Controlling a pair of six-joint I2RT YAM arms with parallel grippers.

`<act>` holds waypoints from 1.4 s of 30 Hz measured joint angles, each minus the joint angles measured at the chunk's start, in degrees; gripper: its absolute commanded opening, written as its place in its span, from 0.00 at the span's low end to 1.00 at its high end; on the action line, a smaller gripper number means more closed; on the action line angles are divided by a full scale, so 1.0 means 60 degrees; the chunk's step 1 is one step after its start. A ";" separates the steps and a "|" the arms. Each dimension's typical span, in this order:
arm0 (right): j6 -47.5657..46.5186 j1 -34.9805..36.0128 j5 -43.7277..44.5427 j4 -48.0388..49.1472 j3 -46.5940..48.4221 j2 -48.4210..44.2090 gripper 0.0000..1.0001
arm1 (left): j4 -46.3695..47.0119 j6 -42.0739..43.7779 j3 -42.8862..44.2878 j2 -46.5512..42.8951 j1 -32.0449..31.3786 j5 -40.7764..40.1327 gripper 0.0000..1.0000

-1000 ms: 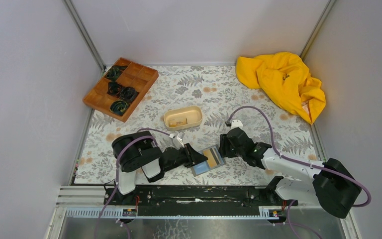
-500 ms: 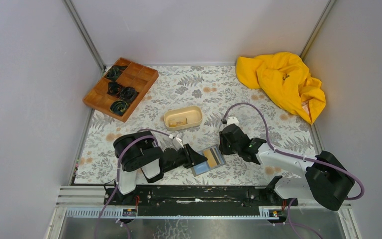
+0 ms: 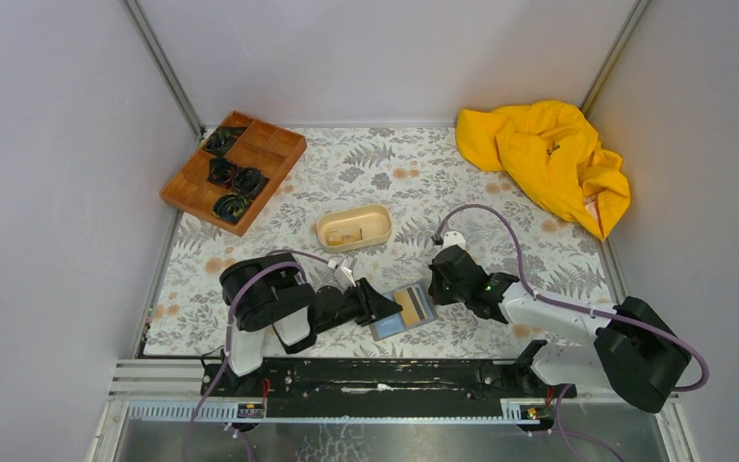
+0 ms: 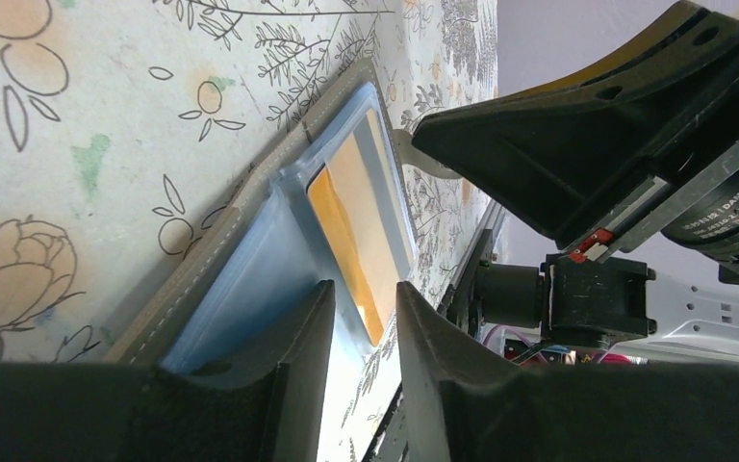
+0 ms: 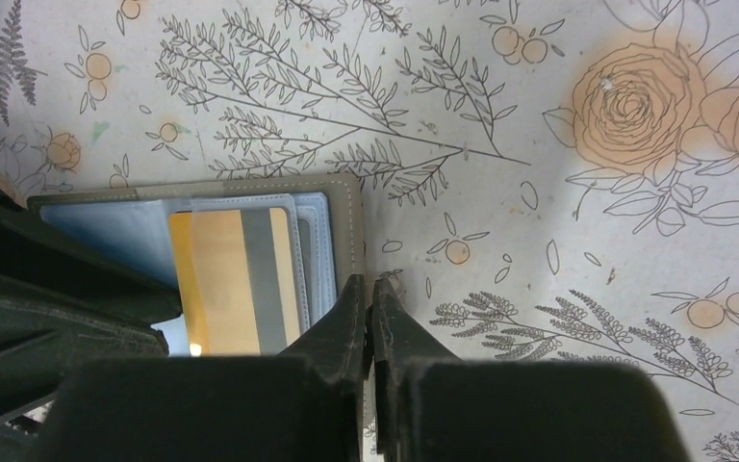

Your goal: Take the credit cards out of the card holder

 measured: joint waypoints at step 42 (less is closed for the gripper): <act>0.1086 0.0047 -0.0576 0.2342 -0.1847 -0.0605 0.00 | 0.0758 -0.0528 0.0437 0.0707 0.0000 0.0386 0.39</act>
